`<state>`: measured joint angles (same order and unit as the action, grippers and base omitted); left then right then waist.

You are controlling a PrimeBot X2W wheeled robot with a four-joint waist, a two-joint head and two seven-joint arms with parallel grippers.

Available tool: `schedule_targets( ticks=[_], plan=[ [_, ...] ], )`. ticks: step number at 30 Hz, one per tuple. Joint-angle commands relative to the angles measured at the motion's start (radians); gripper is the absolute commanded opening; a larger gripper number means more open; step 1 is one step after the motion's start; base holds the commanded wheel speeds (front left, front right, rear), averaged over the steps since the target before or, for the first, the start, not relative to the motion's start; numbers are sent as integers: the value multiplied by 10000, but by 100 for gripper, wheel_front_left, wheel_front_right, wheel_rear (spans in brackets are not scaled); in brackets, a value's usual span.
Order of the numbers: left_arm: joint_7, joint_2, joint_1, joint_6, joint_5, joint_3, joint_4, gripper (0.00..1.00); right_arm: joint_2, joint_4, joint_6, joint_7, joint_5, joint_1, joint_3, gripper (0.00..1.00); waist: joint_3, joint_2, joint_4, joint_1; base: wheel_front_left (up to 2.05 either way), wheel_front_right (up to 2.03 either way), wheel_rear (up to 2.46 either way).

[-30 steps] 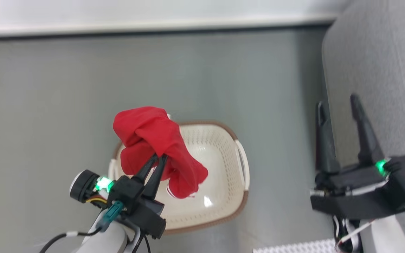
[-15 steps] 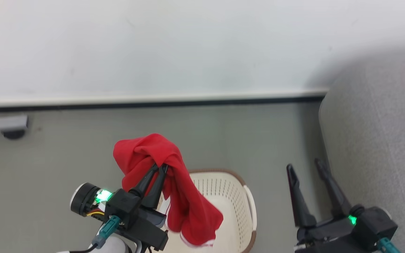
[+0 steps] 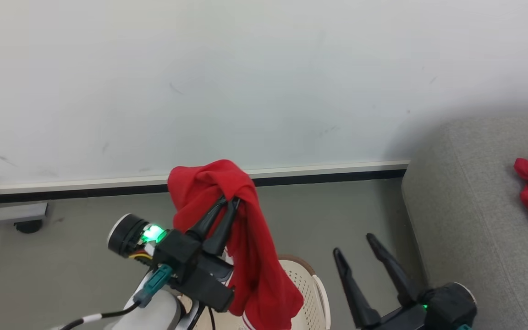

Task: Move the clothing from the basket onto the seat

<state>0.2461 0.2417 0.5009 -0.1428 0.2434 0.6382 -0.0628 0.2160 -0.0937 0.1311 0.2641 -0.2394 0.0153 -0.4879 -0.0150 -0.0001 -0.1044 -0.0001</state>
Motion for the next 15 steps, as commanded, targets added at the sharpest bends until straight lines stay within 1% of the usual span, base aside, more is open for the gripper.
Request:
schedule_targets(
  ticks=[1, 7, 11, 15],
  plan=[
    [-67, -93, 254, 96, -121, 99, -20, 0, 114, 30, -7, 11, -120, 236, -293, 100, -30, 1, -137, 1, 0, 0, 0],
    [-265, -492, 1040, 546, -301, 706, -142, 0, 418, 153, -7, 11, -122, 891, -1118, 100, 86, 1, -489, 1, 0, 0, 0],
    [-297, -909, 1624, 884, -468, 1150, -226, 0, 449, 348, -7, 11, 81, 1146, -1199, 100, 103, 1, -683, 1, 0, 0, 0],
    [-308, -1299, 2112, 1110, -506, 1474, -265, 0, 414, 529, -7, 11, 252, 1280, -1072, 100, 137, 1, -899, 1, 0, 0, 0]
  ],
)
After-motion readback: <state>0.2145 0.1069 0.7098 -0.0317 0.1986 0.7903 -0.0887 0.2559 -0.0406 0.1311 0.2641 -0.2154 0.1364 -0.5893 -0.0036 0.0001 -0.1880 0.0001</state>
